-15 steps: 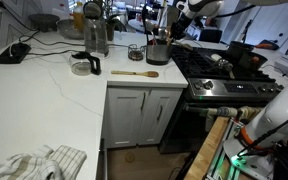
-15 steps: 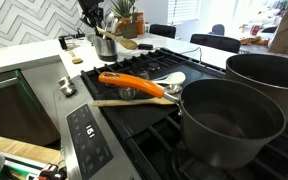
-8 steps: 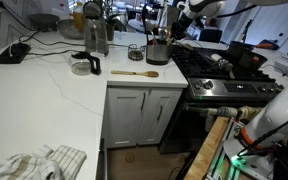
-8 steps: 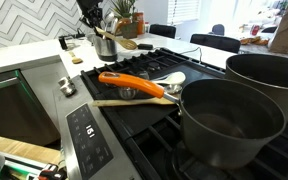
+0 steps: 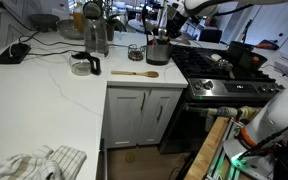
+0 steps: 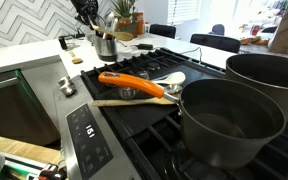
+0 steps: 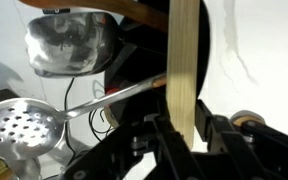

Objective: Put the wooden cooking stick on top of the utensils box

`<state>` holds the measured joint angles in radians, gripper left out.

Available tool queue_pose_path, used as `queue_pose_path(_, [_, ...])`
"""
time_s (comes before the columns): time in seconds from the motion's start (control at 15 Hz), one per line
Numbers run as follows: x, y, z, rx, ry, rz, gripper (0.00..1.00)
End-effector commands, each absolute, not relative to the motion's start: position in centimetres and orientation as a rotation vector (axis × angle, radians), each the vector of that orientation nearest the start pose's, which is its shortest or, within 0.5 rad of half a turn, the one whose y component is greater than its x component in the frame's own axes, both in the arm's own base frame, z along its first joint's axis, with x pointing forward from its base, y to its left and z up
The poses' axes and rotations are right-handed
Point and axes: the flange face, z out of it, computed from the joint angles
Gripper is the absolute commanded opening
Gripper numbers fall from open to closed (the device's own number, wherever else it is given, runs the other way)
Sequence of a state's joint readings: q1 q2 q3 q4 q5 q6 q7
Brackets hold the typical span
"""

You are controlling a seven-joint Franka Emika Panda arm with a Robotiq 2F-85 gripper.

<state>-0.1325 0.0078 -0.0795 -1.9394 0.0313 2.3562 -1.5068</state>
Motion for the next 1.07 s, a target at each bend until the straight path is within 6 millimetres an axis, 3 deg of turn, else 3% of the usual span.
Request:
queue_pose_path(0.0, [58.6, -8.3, 52.7, -2.798, -2.003, -0.487, 0.07])
queue_pose_path(0.2, [59.7, -4.3, 53.1, -2.892, -1.862, -0.524, 0.07])
queue_pose_path(0.4, [61.0, -1.9, 53.7, -3.026, -1.707, -0.605, 0.07])
queue_pose_path(0.73, [63.1, -1.3, 54.1, -3.254, -1.544, -0.623, 0.07])
queue_pose_path(1.0, [64.8, -1.4, 52.7, -3.34, -1.52, -0.551, 0.07])
